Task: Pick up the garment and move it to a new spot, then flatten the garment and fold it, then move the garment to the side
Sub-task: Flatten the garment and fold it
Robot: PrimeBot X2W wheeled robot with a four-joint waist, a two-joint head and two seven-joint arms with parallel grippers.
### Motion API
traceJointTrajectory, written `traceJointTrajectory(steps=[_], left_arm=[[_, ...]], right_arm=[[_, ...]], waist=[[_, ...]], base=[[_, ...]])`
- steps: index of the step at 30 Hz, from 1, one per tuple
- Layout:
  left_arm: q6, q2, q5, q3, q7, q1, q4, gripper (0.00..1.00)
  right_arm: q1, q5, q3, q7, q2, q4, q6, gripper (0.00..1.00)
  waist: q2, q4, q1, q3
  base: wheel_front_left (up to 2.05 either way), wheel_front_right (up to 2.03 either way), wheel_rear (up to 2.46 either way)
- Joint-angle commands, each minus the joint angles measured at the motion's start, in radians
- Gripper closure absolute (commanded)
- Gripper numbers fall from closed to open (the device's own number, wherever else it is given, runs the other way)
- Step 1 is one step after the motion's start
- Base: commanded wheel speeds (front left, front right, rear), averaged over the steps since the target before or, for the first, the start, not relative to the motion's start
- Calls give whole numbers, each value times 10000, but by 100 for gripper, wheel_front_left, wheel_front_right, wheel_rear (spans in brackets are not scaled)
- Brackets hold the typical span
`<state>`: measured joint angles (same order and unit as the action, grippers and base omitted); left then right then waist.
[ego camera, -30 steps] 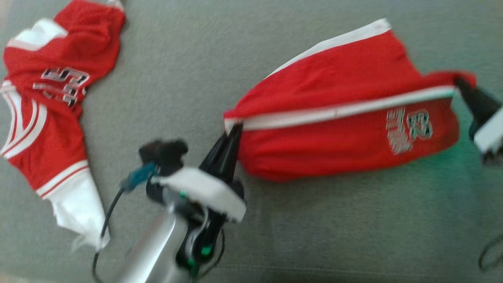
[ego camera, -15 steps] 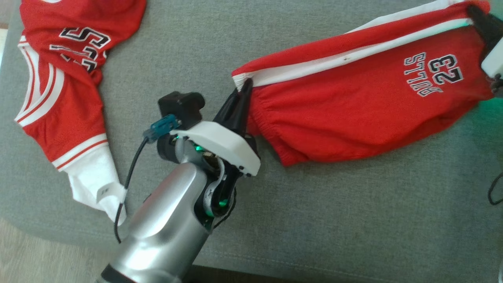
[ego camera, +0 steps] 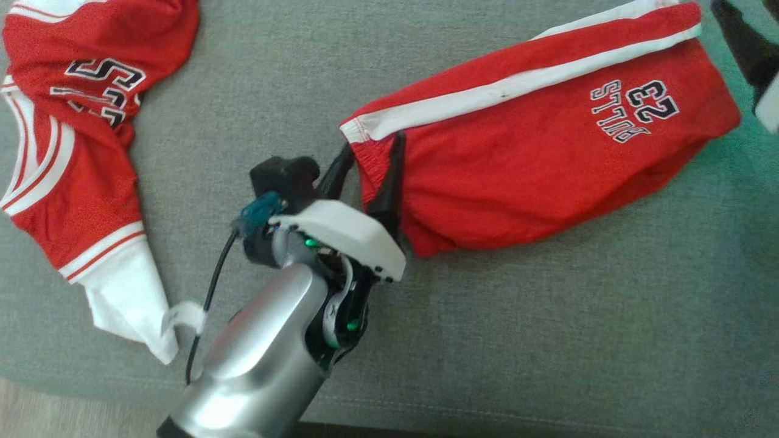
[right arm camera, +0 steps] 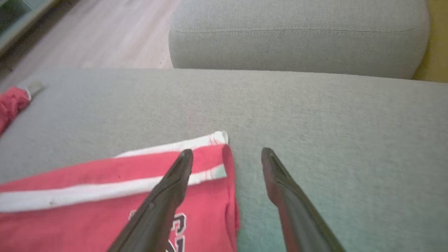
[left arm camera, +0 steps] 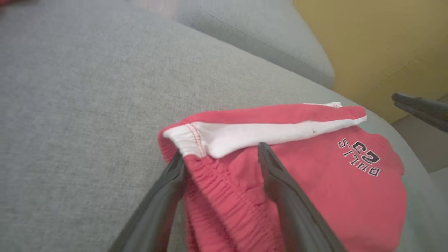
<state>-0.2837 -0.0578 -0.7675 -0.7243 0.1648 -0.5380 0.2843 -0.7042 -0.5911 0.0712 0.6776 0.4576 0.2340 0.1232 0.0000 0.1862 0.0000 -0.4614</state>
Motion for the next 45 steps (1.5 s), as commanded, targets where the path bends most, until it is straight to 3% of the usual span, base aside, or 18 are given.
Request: traceJointTrajectory(steps=[1, 3, 7, 10, 15, 16, 17, 25, 29, 36, 41, 45], left_arm=[[-133, -266, 186, 291, 176, 137, -437, 0], [-592, -541, 802, 210, 558, 468, -1121, 0], [-1280, -762, 2015, 45, 890, 941, -2219, 0], [-1463, -767, 2837, -82, 955, 1213, -2549, 0], [-1353, -568, 3375, 96, 966, 1530, -2734, 0], [-1309, -530, 3442, 144, 966, 1610, -2735, 0], [-1263, -492, 3498, 203, 966, 1698, -2727, 0], [-810, -408, 3999, 907, 968, 2465, -2692, 0], [-599, -443, 4205, 1227, 968, 2839, -2764, 0], [-89, -280, 4511, 1789, 969, 3599, -2864, 0], [164, -117, 4611, 2058, 969, 3981, -2838, 0], [348, -27, 4653, 2156, 969, 4096, -2741, 0]], right_arm=[[302, -24, 194, 31, 306, -467, 75, 0], [841, -134, 458, 319, 758, -704, 75, 0], [1247, 40, 662, 590, 1021, -512, 75, 0], [1173, 219, 748, 743, 879, 7, 75, 0], [929, 459, 822, 950, 500, 746, 75, 0], [892, 491, 833, 975, 402, 880, 75, 31], [850, 513, 777, 930, 271, 1017, 75, 100], [778, 314, -454, 237, -440, 1732, 75, 100], [912, 436, -1339, -116, -143, 1983, 75, 100], [1516, 860, -2855, -625, 1036, 2243, 75, 100], [1685, 346, -2238, -564, 873, 1025, 75, 100], [1720, -17, -1294, -288, -32, -193, 75, 100]], waist=[[0, -82, 0, 51], [0, -125, 0, 69], [0, 49, 0, -157], [0, 314, 0, -268], [0, 568, 0, -189], [0, 587, 0, -148], [0, 594, 0, -93], [0, 123, 0, 589], [0, -55, 0, 850], [0, -143, 0, 1175], [0, -268, 0, 1310], [0, -358, 0, 1327]], base=[[0, 0, 0], [0, 0, 0], [0, 0, 0], [0, 0, 0], [0, 0, 0], [0, 0, 0], [0, 0, 0], [0, 0, 0], [0, 0, 0], [0, 0, 0], [0, 0, 0], [0, 0, 0]])
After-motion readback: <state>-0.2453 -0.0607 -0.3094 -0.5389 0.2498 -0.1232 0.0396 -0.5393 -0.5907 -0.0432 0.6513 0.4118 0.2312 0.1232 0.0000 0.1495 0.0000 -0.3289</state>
